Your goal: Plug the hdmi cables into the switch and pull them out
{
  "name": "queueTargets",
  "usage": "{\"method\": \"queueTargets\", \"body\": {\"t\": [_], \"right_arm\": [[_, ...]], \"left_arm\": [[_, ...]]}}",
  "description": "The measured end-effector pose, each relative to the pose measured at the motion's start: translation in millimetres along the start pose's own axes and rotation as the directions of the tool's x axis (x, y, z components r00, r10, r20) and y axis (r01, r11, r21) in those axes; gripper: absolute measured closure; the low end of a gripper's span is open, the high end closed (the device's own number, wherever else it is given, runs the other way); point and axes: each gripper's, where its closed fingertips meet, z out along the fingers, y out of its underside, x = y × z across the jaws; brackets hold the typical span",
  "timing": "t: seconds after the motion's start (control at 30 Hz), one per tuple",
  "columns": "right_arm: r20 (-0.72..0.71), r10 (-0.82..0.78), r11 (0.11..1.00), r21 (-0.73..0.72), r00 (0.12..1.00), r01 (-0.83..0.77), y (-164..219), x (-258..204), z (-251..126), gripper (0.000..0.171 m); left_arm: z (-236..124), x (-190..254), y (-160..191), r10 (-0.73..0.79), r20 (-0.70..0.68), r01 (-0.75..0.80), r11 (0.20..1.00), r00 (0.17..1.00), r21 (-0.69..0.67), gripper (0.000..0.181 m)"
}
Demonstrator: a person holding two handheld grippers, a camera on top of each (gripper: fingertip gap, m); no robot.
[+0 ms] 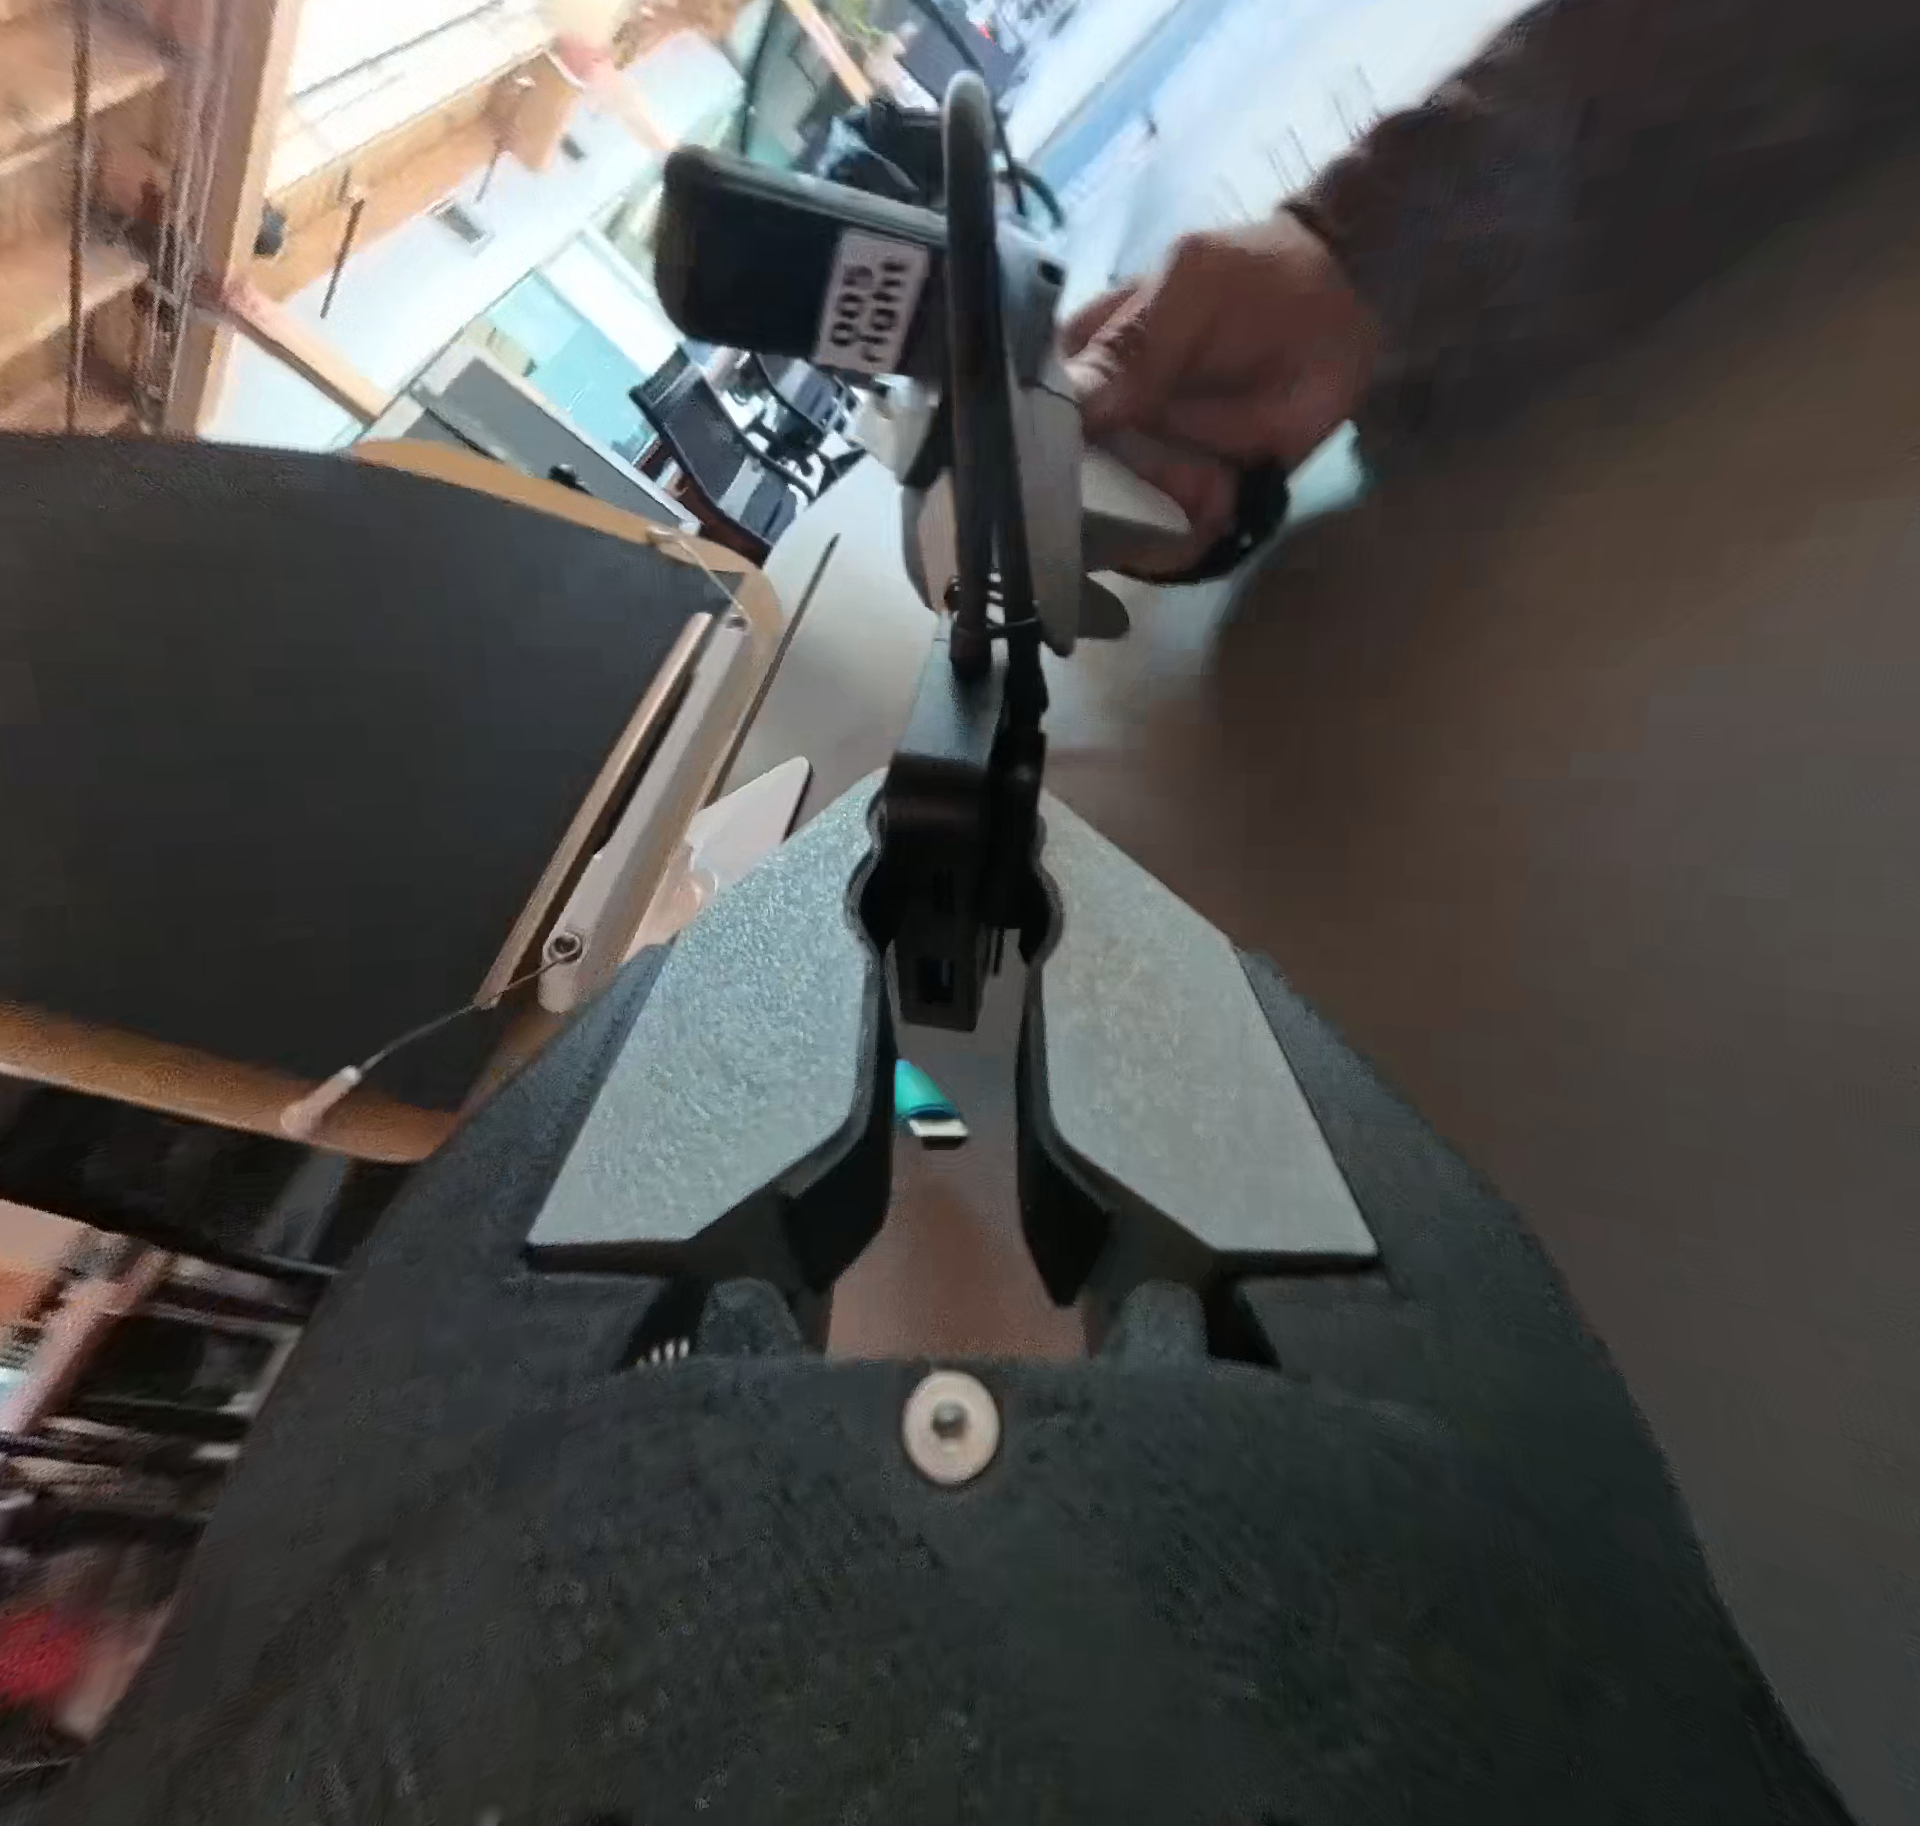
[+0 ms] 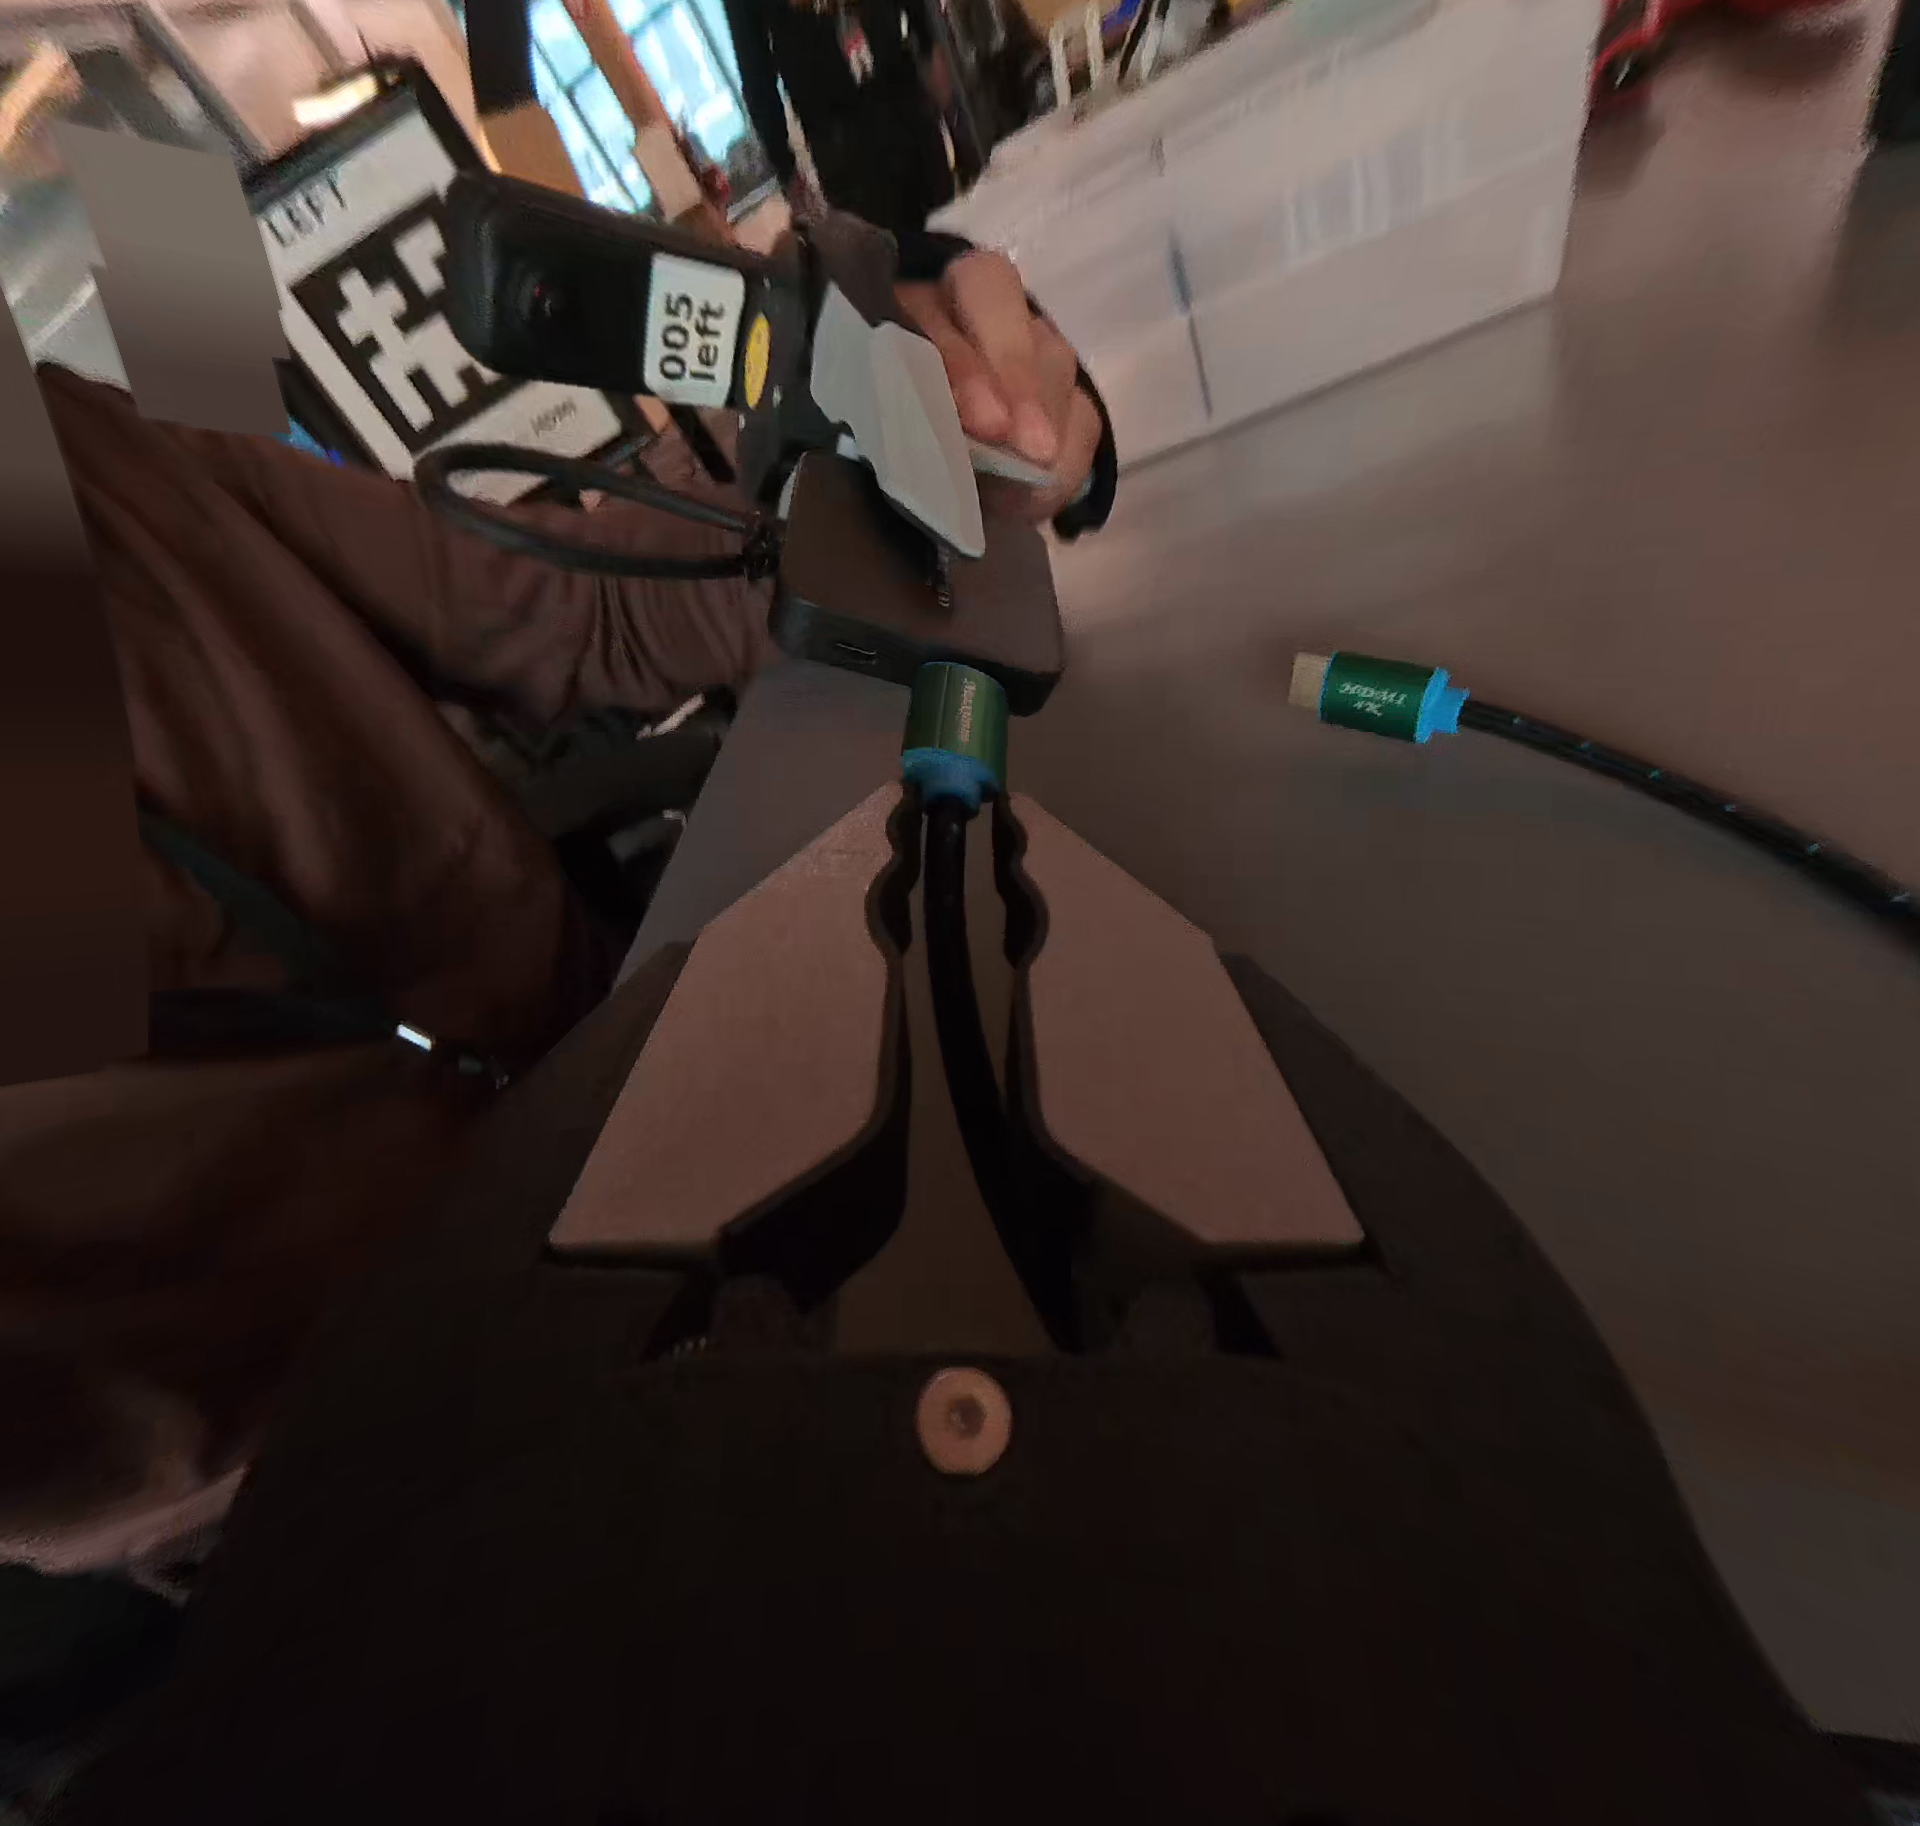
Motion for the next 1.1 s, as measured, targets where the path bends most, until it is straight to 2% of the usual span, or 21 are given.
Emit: {"method": "queueTargets", "body": {"t": [0.1, 0.13, 0.17, 0.2, 0.27, 0.37, 0.43, 0.5, 0.57, 0.7, 0.73, 0.8, 1.0, 1.1], "right_arm": [[-0.091, -0.072, 0.997, 0.009, 0.993, 0.074, -13, 3, -2, 0.161], [-0.139, -0.108, 0.994, -0.01, 0.984, 0.108, -13, 5, -2, 0.154], [-0.229, -0.14, 0.99, -0.033, 0.963, 0.136, -13, 14, -4, 0.127], [-0.292, -0.181, 0.983, -0.069, 0.939, 0.168, -12, 19, -6, 0.12], [-0.355, -0.262, 0.965, -0.119, 0.898, 0.234, -13, 20, -9, 0.117], [-0.374, -0.348, 0.937, -0.146, 0.86, 0.316, -20, 10, -7, 0.124], [-0.385, -0.388, 0.922, -0.168, 0.837, 0.35, -22, 6, -5, 0.13], [-0.417, -0.423, 0.906, -0.219, 0.805, 0.363, -17, 10, -6, 0.153], [-0.428, -0.427, 0.904, -0.218, 0.797, 0.367, -17, 12, -6, 0.155], [-0.388, -0.381, 0.924, -0.171, 0.839, 0.341, -20, 6, -5, 0.151], [-0.378, -0.38, 0.925, -0.17, 0.844, 0.341, -19, 4, -4, 0.155], [-0.354, -0.39, 0.92, -0.197, 0.85, 0.339, -14, 2, -2, 0.163], [-0.332, -0.358, 0.931, -0.203, 0.873, 0.305, -8, 2, -2, 0.164], [-0.363, -0.373, 0.924, -0.226, 0.854, 0.307, -4, 9, -2, 0.164]], "left_arm": [[0, -13, 0, -0.158, -0.002, 0.158, 0.987, 0.987, 0.038, 0.161], [-1, -12, 2, -0.201, -0.021, 0.202, 0.979, 0.979, 0.041, 0.162], [-1, -13, 3, -0.237, -0.031, 0.238, 0.97, 0.971, 0.044, 0.162], [-1, -14, 5, -0.268, -0.034, 0.27, 0.962, 0.963, 0.045, 0.162], [-2, -18, 5, -0.339, -0.044, 0.341, 0.939, 0.94, 0.051, 0.162], [-1, -17, 2, -0.476, -0.112, 0.483, 0.875, 0.872, 0.043, 0.161], [0, -14, 0, -0.506, -0.142, 0.516, 0.856, 0.851, 0.035, 0.161], [0, -11, 1, -0.511, -0.156, 0.52, 0.854, 0.845, 0.019, 0.161], [0, -9, 3, -0.501, -0.159, 0.508, 0.862, 0.851, 0.0, 0.161], [2, -5, 7, -0.485, -0.16, 0.487, 0.873, 0.86, -0.026, 0.161], [2, -4, 8, -0.476, -0.161, 0.477, 0.878, 0.865, -0.032, 0.161], [2, -3, 7, -0.457, -0.151, 0.458, 0.888, 0.876, -0.034, 0.161], [3, -2, 4, -0.495, -0.158, 0.498, 0.867, 0.854, -0.026, 0.161], [6, -1, 8, -0.492, -0.152, 0.491, 0.87, 0.857, -0.048, 0.162]]}}
